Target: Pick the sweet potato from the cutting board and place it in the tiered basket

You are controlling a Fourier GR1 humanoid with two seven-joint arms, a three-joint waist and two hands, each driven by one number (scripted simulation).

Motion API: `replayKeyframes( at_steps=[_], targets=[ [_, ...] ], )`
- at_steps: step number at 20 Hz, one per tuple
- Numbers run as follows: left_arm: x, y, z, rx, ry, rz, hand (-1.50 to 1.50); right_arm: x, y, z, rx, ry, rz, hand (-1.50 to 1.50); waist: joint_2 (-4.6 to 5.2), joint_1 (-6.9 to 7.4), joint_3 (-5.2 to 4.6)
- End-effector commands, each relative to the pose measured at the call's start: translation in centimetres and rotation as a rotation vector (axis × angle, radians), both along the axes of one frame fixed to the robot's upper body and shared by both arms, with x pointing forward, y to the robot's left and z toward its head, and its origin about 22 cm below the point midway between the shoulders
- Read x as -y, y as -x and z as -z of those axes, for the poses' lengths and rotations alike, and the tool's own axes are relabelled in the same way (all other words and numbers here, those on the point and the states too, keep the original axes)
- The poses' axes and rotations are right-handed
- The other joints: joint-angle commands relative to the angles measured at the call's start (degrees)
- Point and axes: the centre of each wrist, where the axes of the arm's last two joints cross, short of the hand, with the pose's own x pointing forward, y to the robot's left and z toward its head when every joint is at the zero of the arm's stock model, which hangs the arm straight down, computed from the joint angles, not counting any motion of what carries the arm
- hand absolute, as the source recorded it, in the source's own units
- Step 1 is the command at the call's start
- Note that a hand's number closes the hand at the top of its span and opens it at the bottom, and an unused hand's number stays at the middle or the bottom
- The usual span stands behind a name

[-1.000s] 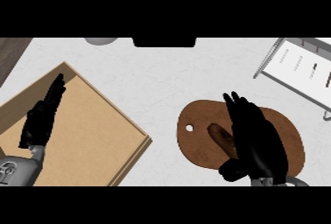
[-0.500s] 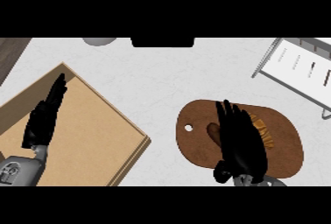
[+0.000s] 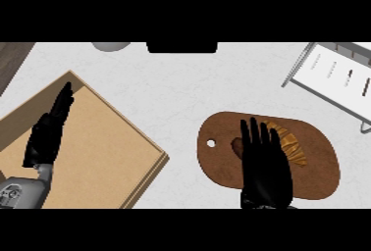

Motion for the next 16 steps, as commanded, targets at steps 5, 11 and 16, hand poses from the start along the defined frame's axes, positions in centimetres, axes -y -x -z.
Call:
replayKeyframes(
  at_steps=[5,11,16],
  targets=[
    [0.2,0.9,1.3,-0.005,0.007,-0.005,0.00,-2.9,0.1,0.2,-0.007,0.077,0.077,-1.50,0.03,0.16,0.00],
    [0.1,0.4,-0.7,-0.010,0.009,0.008,0.00,1.5,-1.7,3.0,-0.033,0.079,0.114,-1.50,0.09,0.06,0.03],
    [-0.9,0.8,-0.4,-0.016,0.019,0.007,0.00,2.0,-1.8,3.4,-0.052,0.059,0.133,-1.50,0.07,0.04,0.02]
  ],
)
